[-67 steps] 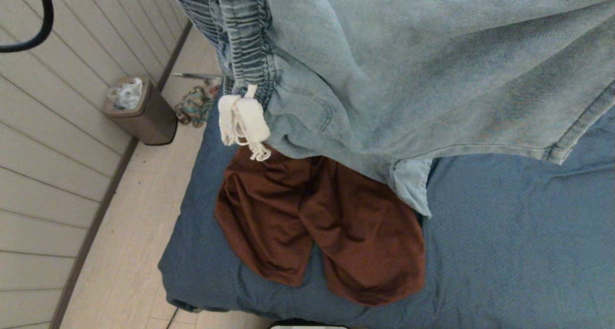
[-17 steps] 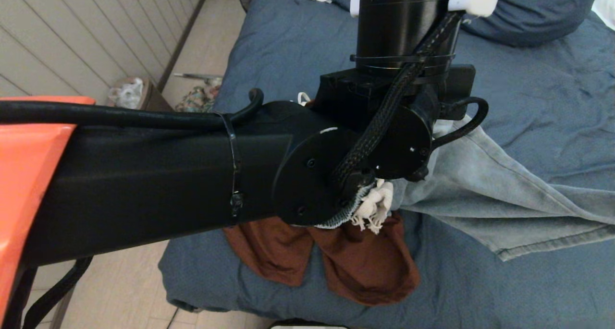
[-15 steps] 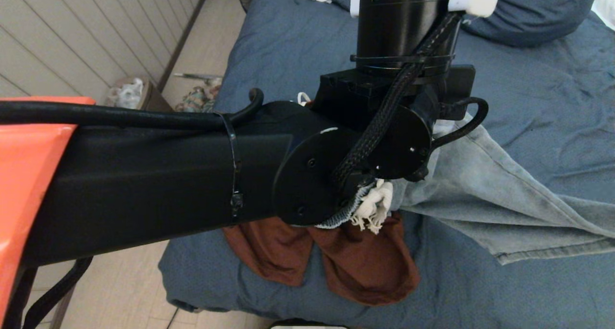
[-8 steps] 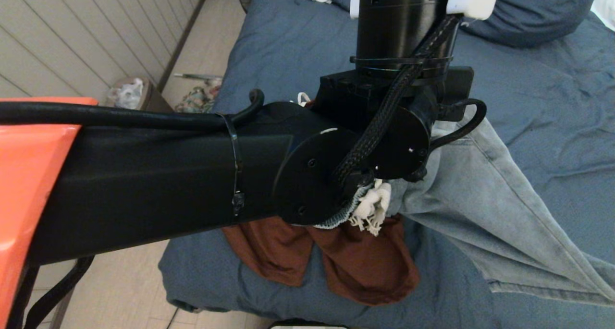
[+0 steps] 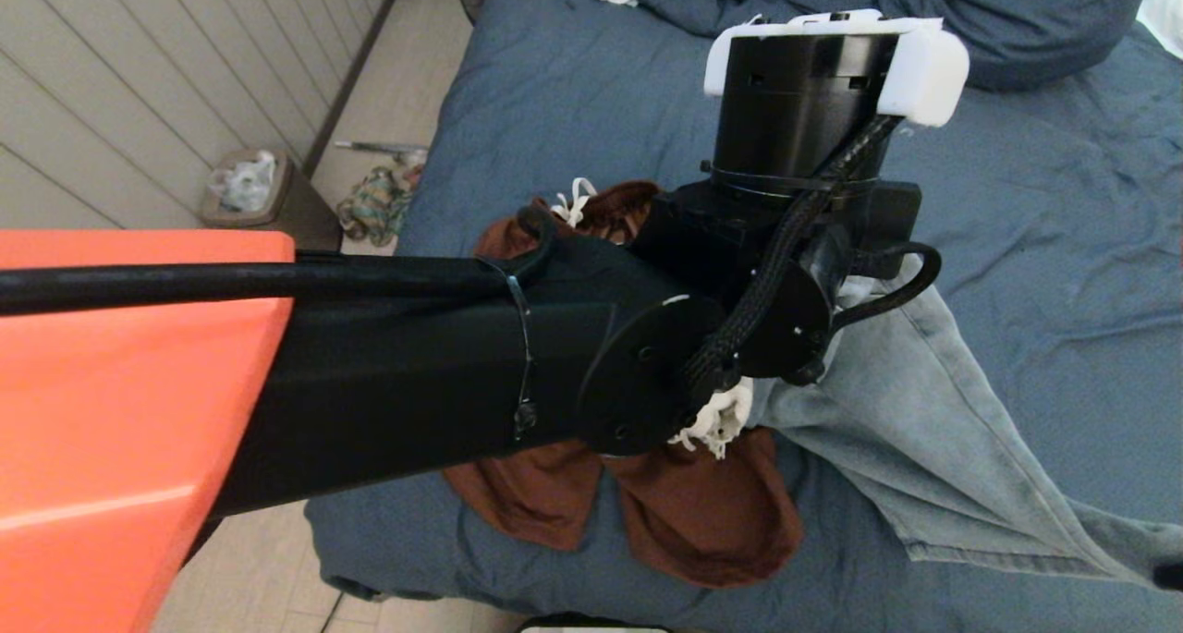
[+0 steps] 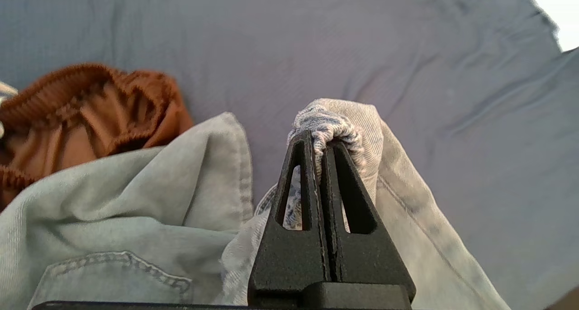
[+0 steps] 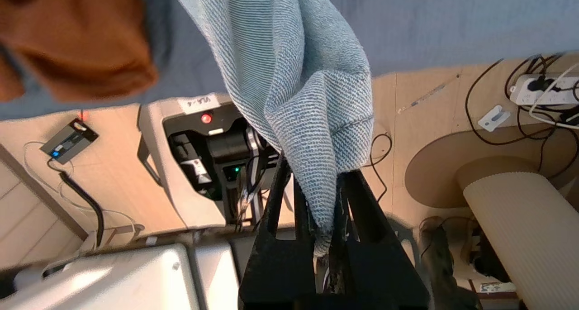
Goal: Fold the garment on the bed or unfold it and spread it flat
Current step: Unford the blue shorts
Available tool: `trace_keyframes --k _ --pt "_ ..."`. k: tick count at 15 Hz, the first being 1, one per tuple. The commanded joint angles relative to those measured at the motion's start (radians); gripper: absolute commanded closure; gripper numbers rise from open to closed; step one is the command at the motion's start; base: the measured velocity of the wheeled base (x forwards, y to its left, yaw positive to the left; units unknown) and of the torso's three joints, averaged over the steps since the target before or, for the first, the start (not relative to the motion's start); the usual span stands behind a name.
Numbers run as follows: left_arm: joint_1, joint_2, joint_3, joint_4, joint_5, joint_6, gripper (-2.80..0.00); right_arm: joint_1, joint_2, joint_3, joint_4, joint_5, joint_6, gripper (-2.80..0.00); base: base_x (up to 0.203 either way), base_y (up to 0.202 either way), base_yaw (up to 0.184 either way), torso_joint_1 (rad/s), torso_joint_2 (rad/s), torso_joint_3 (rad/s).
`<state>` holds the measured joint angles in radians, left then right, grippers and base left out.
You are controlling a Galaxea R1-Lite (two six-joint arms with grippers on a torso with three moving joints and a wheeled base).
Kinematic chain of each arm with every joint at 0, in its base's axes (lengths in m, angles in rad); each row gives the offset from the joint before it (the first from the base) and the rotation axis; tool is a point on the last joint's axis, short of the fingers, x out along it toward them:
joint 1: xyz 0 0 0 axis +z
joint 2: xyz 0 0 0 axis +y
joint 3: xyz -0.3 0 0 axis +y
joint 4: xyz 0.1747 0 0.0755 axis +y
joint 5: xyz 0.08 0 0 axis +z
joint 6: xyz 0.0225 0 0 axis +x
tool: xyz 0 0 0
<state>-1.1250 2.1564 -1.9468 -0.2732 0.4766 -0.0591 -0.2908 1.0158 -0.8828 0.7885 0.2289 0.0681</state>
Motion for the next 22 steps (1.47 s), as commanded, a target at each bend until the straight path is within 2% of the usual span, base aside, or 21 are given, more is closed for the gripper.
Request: trace_keyframes --k 1,4,7,9,11,12,19,21,22 --pt "0.005 0.025 0.000 -0.003 0.004 -0.001 0.00 -0.042 0.139 0.056 -0.100 0.002 -0.023 0.00 0.000 0.000 0.000 0.000 0.00 0.000" --pt "0.010 0.031 0.002 -0.003 0.004 -0.001 0.00 -0.138 0.291 0.103 -0.248 0.004 -0.076 0.00 0.000 0.000 0.000 0.000 0.00 0.000" --pt "0.010 0.042 0.002 -0.004 0.004 -0.001 0.00 -0.291 0.390 0.097 -0.406 0.044 -0.129 0.00 0.000 0.000 0.000 0.000 0.00 0.000" --pt "0.010 0.042 0.000 -0.003 0.004 -0.001 0.00 -0.318 0.404 0.109 -0.423 0.073 -0.169 0.00 0.000 0.000 0.000 0.000 0.00 0.000" --pt "0.010 0.042 0.002 -0.004 0.004 -0.001 0.00 -0.318 0.395 0.127 -0.430 0.073 -0.176 0.00 0.000 0.000 0.000 0.000 0.00 0.000" --pt "0.010 0.041 0.001 -0.004 0.004 -0.001 0.00 -0.318 0.394 0.127 -0.430 0.075 -0.180 -2.80 0.000 0.000 0.000 0.000 0.00 0.000" --pt "0.010 0.040 0.002 -0.008 0.004 -0.001 0.00 -0.358 0.329 0.119 -0.431 0.092 -0.203 -2.80 0.000 0.000 0.000 0.000 0.00 0.000" --pt "0.008 0.042 0.002 -0.008 0.004 -0.001 0.00 -0.356 0.300 0.087 -0.430 0.152 -0.197 -2.80 0.000 0.000 0.000 0.000 0.00 0.000" --pt "0.008 0.042 0.002 -0.008 0.005 -0.001 0.00 -0.351 0.282 0.068 -0.430 0.192 -0.191 0.00 0.000 0.000 0.000 0.000 0.00 0.000"
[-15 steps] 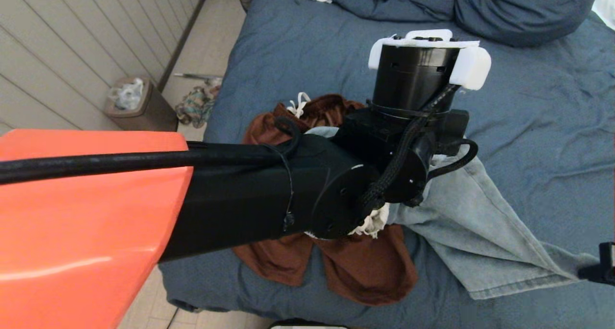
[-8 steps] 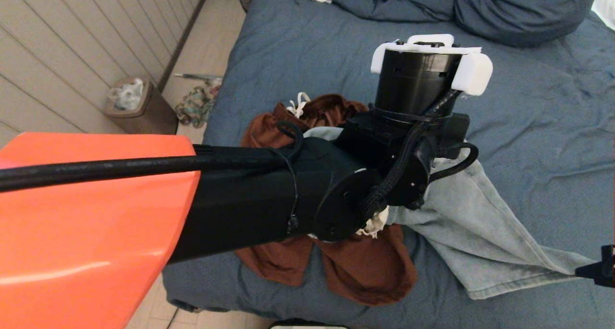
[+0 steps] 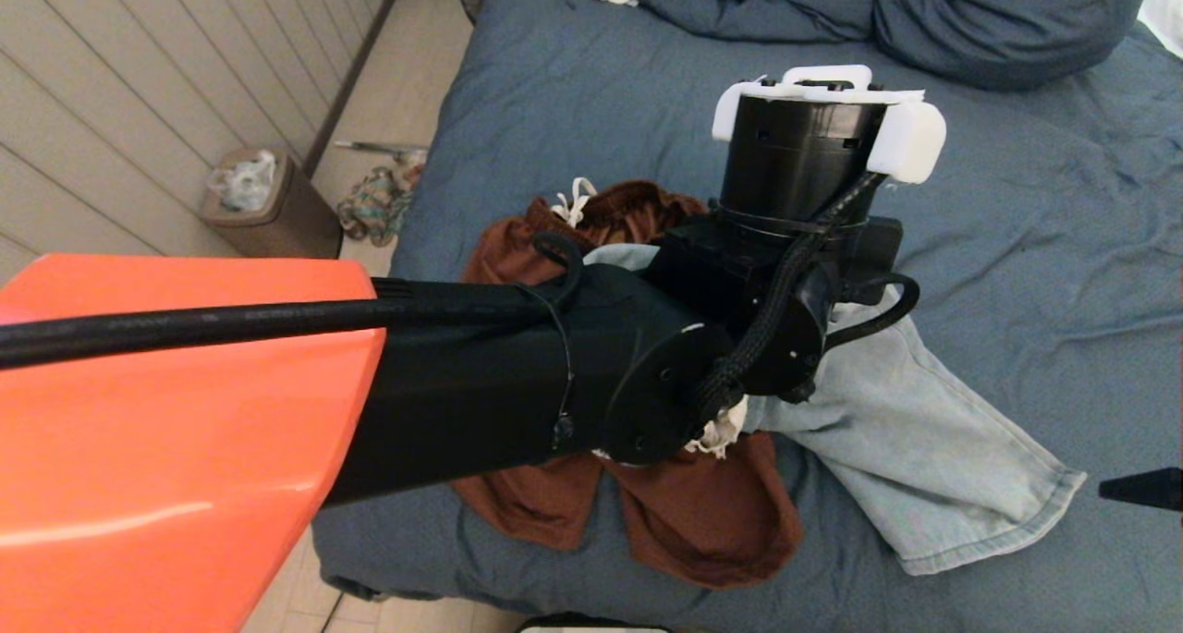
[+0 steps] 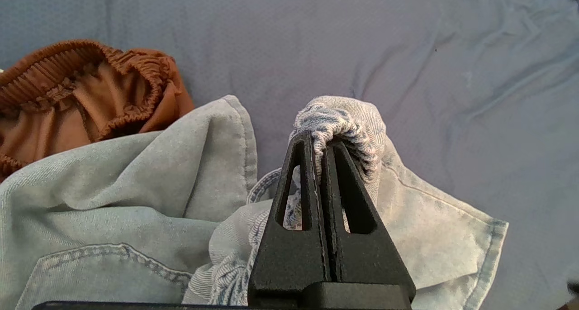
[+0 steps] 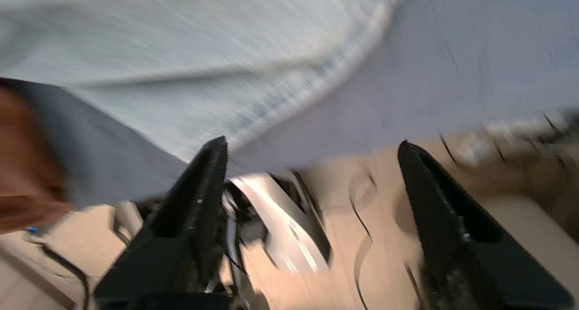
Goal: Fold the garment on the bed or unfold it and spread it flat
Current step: Unford the blue shorts
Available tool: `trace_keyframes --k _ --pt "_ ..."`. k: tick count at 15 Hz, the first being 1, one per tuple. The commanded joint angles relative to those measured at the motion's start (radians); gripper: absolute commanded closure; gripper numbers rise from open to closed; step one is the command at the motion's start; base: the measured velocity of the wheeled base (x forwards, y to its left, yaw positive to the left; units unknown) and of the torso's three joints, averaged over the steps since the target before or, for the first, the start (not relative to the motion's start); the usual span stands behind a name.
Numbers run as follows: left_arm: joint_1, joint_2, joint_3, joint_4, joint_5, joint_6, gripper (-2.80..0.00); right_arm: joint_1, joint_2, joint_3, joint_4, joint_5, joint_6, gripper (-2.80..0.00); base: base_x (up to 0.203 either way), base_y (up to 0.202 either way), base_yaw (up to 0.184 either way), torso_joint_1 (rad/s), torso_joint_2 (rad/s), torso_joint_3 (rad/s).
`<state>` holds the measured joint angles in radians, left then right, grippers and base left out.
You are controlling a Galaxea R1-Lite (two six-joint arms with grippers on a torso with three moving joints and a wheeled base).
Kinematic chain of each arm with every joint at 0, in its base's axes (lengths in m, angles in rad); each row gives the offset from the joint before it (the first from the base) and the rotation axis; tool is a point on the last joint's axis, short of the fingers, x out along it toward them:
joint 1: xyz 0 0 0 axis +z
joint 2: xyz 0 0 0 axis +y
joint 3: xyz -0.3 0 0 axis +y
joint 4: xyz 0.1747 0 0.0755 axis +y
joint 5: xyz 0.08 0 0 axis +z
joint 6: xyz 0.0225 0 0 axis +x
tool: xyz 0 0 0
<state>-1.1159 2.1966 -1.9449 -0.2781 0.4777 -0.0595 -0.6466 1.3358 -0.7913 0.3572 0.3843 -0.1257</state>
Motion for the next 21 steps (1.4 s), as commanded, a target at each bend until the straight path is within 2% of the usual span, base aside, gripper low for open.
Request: trace_keyframes --k 1,3,5,7,9,11,14,16,17,19,21 --pt "-0.002 0.000 0.000 -0.003 0.004 0.000 0.00 0.016 -0.061 -0.044 0.001 0.067 0.007 0.00 0.000 0.000 0.000 0.000 0.00 0.000" --pt "-0.005 0.000 0.000 -0.001 0.006 0.000 0.00 0.081 -0.077 -0.091 -0.013 0.138 -0.003 0.00 0.000 0.000 0.000 0.000 0.00 0.000" --pt "-0.014 -0.004 0.000 -0.001 0.009 -0.001 0.00 0.167 -0.078 -0.110 -0.130 0.207 -0.036 0.00 0.000 0.000 0.000 0.000 0.00 0.000" --pt "-0.018 -0.011 0.000 -0.001 0.010 -0.002 0.00 0.302 -0.067 -0.116 -0.285 0.234 -0.048 0.00 0.000 0.000 0.000 0.000 0.00 0.000" --pt "-0.017 -0.009 0.000 -0.001 0.009 -0.002 0.00 0.408 -0.037 -0.148 -0.369 0.243 -0.050 0.00 0.000 0.000 0.000 0.000 0.00 0.000" --pt "-0.017 -0.002 0.000 -0.001 0.009 -0.002 0.00 0.431 0.032 -0.230 -0.382 0.249 -0.037 0.00 0.000 0.000 0.000 0.000 0.00 0.000" --pt "-0.016 0.005 0.000 0.001 0.009 -0.001 0.00 0.440 0.126 -0.373 -0.382 0.254 0.028 0.00 0.000 0.000 0.000 0.000 0.00 0.000" --pt "-0.016 0.012 0.001 0.003 0.005 -0.002 0.00 0.475 0.183 -0.444 -0.385 0.305 0.058 0.00 0.000 0.000 0.000 0.000 0.00 0.000" --pt "-0.016 0.018 0.001 0.002 0.007 -0.002 0.00 0.494 0.209 -0.464 -0.385 0.347 0.064 -2.80 0.000 0.000 0.000 0.000 0.00 0.000" --pt "-0.015 0.027 0.000 0.002 0.010 -0.002 0.00 0.517 0.244 -0.489 -0.383 0.461 0.080 -2.80 0.000 0.000 0.000 0.000 0.00 0.000" --pt "-0.013 0.032 0.001 0.002 0.012 -0.002 0.00 0.517 0.290 -0.525 -0.384 0.612 0.087 -2.80 0.000 0.000 0.000 0.000 0.00 0.000"
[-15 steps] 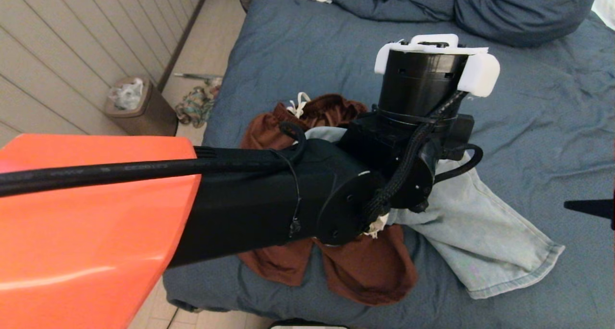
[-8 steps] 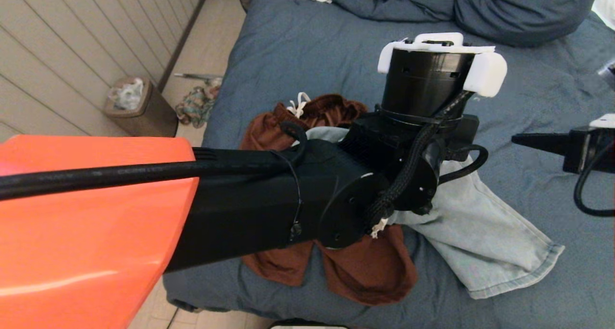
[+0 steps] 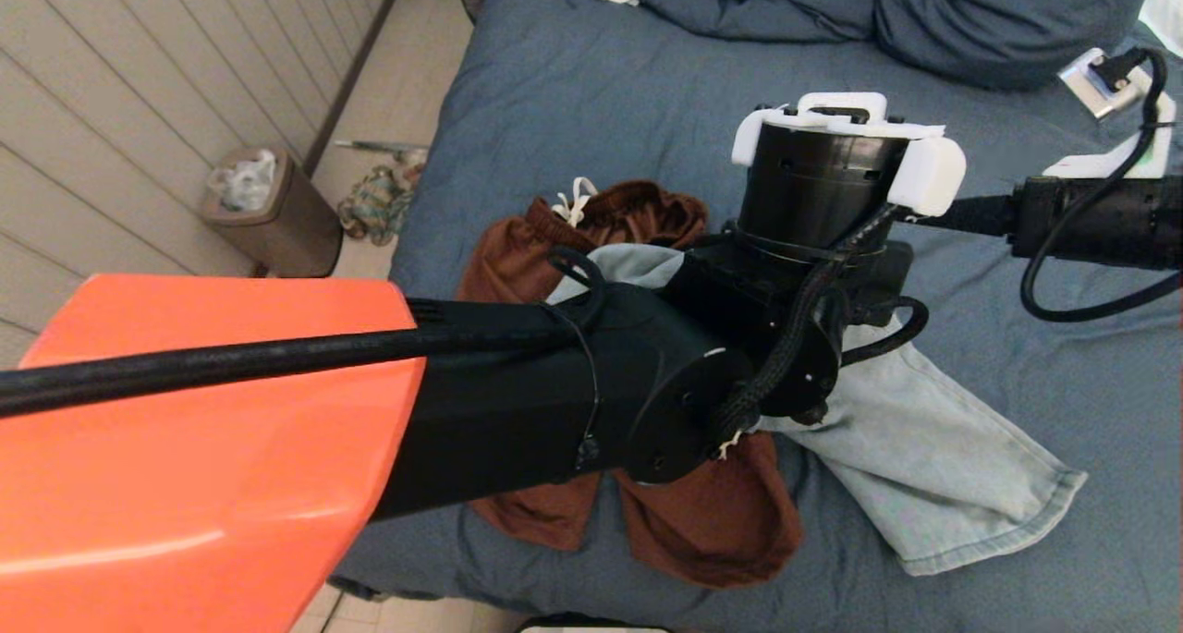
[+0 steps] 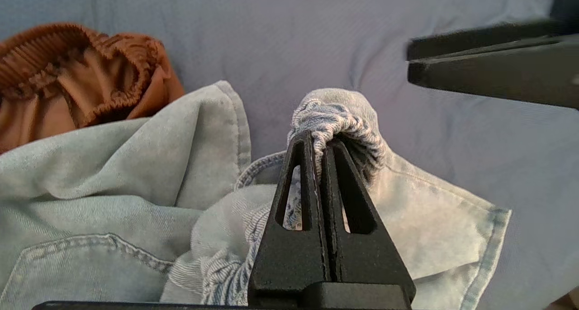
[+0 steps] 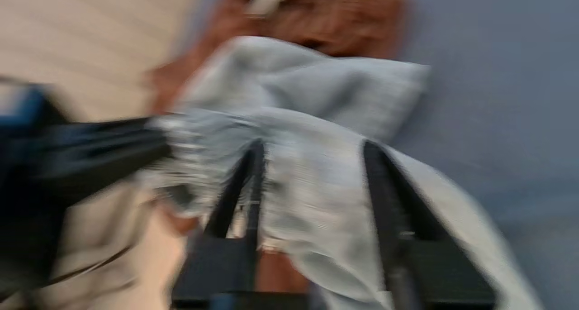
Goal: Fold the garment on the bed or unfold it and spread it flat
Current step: Unford the blue shorts
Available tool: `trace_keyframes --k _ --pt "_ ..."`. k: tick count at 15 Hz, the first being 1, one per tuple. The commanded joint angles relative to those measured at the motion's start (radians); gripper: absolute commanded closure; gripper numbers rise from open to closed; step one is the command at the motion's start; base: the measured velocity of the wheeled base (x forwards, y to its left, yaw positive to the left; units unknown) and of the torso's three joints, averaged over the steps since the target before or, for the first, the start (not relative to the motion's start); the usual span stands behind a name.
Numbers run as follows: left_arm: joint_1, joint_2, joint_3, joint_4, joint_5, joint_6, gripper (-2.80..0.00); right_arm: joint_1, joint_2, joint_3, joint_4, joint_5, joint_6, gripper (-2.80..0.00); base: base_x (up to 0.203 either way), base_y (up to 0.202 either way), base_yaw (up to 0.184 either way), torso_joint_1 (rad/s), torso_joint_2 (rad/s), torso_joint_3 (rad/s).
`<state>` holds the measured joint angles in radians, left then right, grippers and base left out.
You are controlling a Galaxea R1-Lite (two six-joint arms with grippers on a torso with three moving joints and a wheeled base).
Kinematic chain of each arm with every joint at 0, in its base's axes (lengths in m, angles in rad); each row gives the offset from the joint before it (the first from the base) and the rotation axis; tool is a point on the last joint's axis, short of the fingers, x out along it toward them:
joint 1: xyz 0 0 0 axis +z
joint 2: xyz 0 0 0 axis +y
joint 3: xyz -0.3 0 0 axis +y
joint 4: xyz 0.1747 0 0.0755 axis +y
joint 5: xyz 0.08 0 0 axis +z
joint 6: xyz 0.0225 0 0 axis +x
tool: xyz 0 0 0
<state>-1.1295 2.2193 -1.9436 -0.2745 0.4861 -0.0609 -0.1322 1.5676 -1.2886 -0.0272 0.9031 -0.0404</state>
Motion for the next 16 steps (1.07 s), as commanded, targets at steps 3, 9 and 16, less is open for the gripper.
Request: trace_keyframes --k 3,9,16 --pt "0.000 0.010 0.000 -0.003 0.006 0.000 0.00 -0.013 0.134 -0.097 0.001 0.199 0.009 -2.80 0.000 0.000 0.000 0.000 0.00 0.000" --pt "0.000 0.011 0.000 -0.005 0.008 0.000 0.00 -0.004 0.174 -0.103 0.004 0.230 0.058 -2.80 0.000 0.000 0.000 0.000 0.00 0.000" --pt "0.048 0.032 0.000 -0.010 0.031 -0.006 0.00 -0.017 0.198 -0.107 0.005 0.346 0.123 -2.80 0.000 0.000 0.000 0.000 0.00 0.000"
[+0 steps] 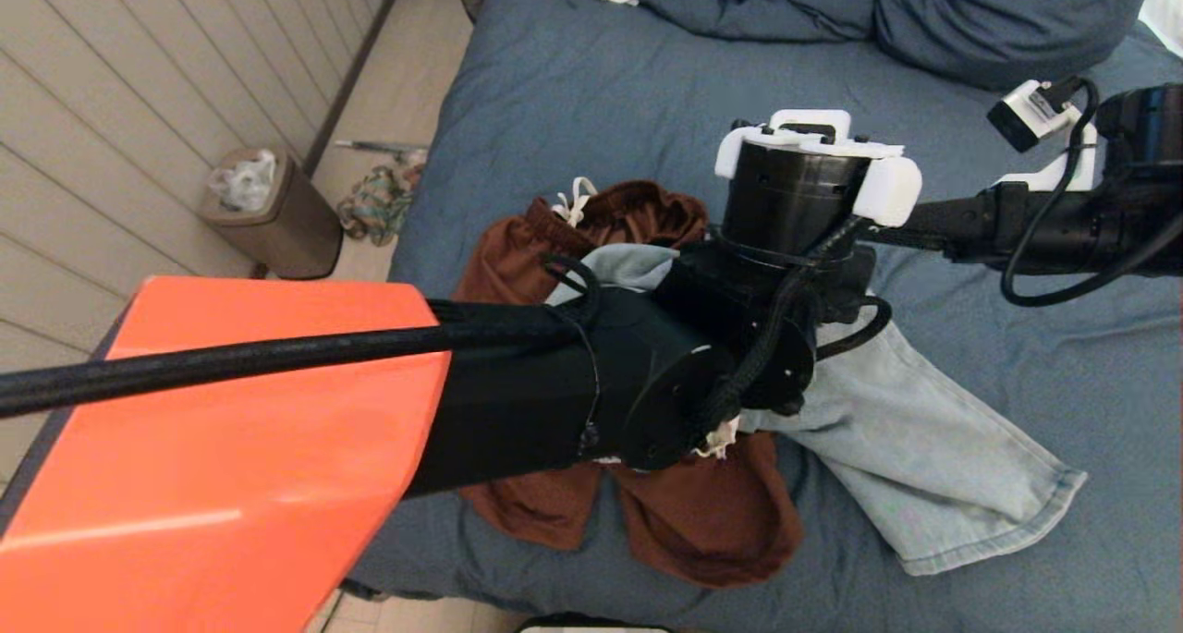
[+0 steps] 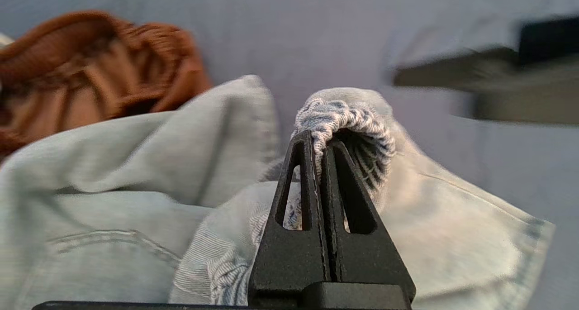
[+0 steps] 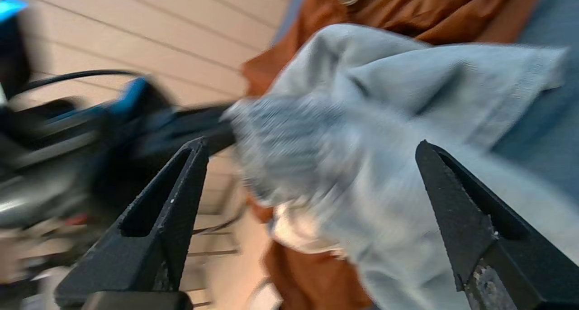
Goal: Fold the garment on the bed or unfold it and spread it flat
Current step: Unford the blue shorts
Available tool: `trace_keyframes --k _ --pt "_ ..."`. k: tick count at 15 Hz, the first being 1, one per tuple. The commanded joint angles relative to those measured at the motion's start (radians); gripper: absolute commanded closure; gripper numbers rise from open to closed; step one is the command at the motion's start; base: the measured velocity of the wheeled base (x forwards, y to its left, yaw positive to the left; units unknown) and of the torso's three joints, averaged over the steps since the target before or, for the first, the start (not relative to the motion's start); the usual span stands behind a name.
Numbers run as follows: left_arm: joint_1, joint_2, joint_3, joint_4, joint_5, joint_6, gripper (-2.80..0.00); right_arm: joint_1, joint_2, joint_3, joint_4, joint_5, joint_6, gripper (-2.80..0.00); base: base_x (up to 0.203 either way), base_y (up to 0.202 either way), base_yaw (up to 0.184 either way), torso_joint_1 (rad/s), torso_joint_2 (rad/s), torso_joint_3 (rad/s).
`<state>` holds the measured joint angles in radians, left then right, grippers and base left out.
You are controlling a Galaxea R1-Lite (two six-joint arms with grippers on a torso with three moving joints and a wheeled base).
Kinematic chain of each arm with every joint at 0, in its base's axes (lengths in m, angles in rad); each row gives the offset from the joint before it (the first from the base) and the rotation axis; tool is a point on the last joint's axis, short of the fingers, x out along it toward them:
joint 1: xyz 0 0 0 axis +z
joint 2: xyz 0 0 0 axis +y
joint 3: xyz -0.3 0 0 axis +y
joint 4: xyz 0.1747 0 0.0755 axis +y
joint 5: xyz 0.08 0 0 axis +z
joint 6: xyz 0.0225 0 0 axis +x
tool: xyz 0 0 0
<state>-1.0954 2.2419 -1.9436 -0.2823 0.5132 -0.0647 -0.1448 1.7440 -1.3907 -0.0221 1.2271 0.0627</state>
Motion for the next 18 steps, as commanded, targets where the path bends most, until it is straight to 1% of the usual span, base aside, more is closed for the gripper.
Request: trace_keyframes --k 1,4,5,7,10,12,13,15,18 --pt "0.026 0.015 0.000 -0.003 0.004 -0.004 0.00 -0.012 0.032 -0.007 -0.001 0.027 0.052 -2.80 0.000 0.000 0.000 0.000 0.00 0.000" --pt "0.036 0.025 0.000 -0.013 0.001 -0.007 0.00 -0.044 0.070 -0.035 0.009 0.029 0.073 -2.80 0.000 0.000 0.000 0.000 0.00 0.000" --pt "0.036 0.025 0.000 -0.033 0.002 -0.013 0.00 -0.039 0.064 -0.036 0.019 0.029 0.074 -2.80 0.000 0.000 0.000 0.000 0.00 0.000" --pt "0.035 0.020 0.000 -0.039 -0.001 -0.012 0.00 -0.036 0.057 -0.039 0.027 0.029 0.077 -2.80 0.000 0.000 0.000 0.000 0.00 0.000" --pt "0.035 0.018 0.000 -0.032 -0.001 -0.010 0.00 0.004 0.052 -0.066 0.074 0.029 0.078 -2.80 0.000 0.000 0.000 0.000 0.00 0.000" --pt "0.021 0.012 0.000 -0.032 0.006 -0.010 0.00 0.023 0.068 -0.088 0.077 0.029 0.081 -2.80 0.000 0.000 0.000 0.000 0.00 0.000" --pt "0.008 0.007 0.000 -0.033 0.008 -0.010 0.00 0.031 0.085 -0.108 0.078 0.029 0.098 -2.80 0.000 0.000 0.000 0.000 0.00 0.000" --pt "-0.009 0.001 0.000 -0.034 0.010 -0.007 0.00 0.043 0.112 -0.152 0.076 0.028 0.175 -2.80 0.000 0.000 0.000 0.000 0.00 0.000" --pt "-0.014 -0.002 0.000 -0.037 0.008 -0.007 0.00 0.036 0.161 -0.208 0.076 0.028 0.249 -2.80 0.000 0.000 0.000 0.000 0.00 0.000"
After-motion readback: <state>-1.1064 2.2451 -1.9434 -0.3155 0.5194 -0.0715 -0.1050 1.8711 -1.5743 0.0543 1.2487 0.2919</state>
